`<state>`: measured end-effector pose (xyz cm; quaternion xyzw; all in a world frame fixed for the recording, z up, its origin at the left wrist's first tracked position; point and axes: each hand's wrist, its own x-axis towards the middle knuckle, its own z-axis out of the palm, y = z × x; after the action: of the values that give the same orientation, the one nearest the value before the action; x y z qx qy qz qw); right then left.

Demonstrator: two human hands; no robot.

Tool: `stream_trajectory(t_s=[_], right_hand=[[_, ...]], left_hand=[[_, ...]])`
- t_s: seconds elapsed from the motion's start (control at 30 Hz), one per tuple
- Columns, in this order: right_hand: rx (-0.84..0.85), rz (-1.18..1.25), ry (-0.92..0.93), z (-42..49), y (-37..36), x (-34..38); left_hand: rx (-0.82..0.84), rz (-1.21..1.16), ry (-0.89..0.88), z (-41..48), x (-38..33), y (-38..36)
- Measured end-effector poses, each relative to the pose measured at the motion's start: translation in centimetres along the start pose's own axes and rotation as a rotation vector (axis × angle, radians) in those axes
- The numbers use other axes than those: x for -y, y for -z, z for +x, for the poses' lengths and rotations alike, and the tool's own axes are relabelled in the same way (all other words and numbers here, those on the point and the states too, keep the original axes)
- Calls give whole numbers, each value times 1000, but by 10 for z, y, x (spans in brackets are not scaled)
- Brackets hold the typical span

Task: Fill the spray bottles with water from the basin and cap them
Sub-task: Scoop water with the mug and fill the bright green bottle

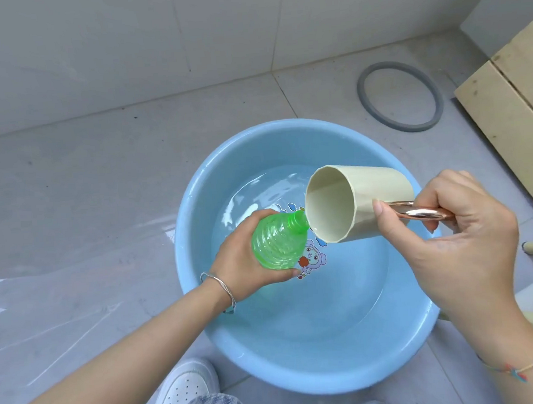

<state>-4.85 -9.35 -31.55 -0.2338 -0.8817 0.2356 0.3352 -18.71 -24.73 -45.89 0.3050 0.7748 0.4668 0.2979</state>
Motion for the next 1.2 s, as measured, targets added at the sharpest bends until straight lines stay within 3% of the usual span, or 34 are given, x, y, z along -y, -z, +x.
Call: stream_trajectory(t_s=[1.2], right_hand=[[19, -91, 112, 5, -2, 9]], left_hand=[[-19, -12, -36, 0, -3, 1]])
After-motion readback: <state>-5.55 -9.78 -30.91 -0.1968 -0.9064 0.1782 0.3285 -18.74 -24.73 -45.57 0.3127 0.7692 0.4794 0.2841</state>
